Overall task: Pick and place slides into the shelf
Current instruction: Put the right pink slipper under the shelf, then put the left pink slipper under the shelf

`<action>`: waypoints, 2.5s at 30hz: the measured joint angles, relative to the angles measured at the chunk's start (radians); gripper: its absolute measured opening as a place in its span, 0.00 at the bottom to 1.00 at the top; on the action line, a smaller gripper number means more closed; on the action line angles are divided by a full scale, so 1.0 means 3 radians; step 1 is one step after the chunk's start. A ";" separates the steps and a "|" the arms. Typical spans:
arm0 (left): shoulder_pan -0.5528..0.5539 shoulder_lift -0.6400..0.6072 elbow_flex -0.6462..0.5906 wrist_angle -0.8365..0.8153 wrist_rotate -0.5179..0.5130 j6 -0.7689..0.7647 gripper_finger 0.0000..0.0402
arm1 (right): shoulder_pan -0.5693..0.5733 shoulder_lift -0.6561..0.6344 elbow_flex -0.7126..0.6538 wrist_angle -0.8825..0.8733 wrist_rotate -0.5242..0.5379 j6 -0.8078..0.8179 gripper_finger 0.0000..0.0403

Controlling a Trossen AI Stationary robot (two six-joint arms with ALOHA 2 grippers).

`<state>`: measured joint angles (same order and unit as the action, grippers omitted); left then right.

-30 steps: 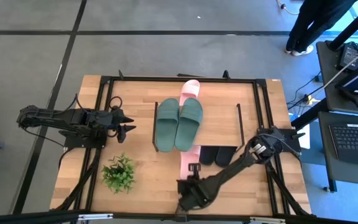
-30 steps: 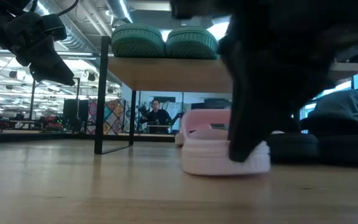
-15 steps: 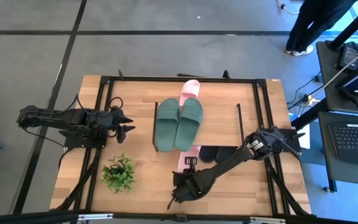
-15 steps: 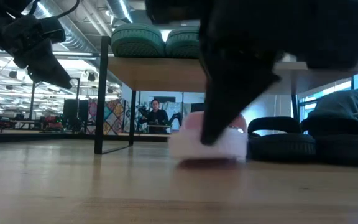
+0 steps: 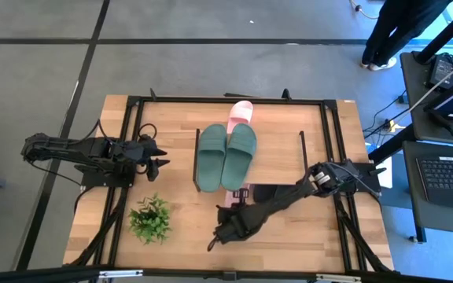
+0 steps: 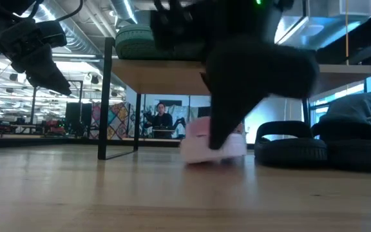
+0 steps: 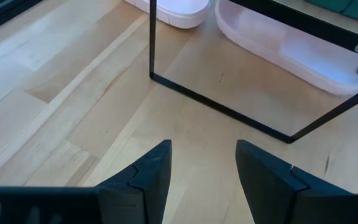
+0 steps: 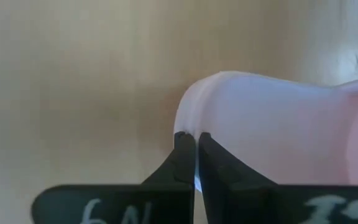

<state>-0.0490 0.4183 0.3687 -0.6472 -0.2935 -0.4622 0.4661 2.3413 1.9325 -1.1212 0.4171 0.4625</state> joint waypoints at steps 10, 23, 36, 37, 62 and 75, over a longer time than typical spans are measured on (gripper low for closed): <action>0.0001 0.0001 0.0000 0.0001 -0.0001 0.0000 0.42 | 0.0030 -0.0013 -0.0233 -0.0202 -0.0054 0.0055 0.02; 0.0001 0.0000 0.0000 0.0001 -0.0027 -0.0003 0.42 | 0.0165 -0.0006 -0.0243 -0.0561 -0.0084 0.0275 0.08; 0.0001 0.0001 0.0000 0.0001 -0.0028 -0.0008 0.42 | 0.0203 -0.0005 -0.0243 -0.0518 -0.0076 0.0361 0.18; 0.0000 0.0000 0.0000 0.0001 -0.0028 -0.0008 0.42 | 0.0203 -0.0005 -0.0243 -0.0513 -0.0078 0.0367 0.21; 0.0000 0.0001 0.0000 0.0001 -0.0024 -0.0039 0.42 | 0.0192 -0.0326 0.1228 -0.0638 -0.0730 0.0272 0.35; 0.0001 0.0000 0.0000 -0.0038 -0.0025 -0.0095 0.42 | -0.0174 -0.1287 0.1402 -0.0484 -0.0023 0.0220 0.35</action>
<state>-0.0486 0.4183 0.3687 -0.6586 -0.3012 -0.4908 0.4140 1.9553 2.3531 -1.2664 0.4103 0.5285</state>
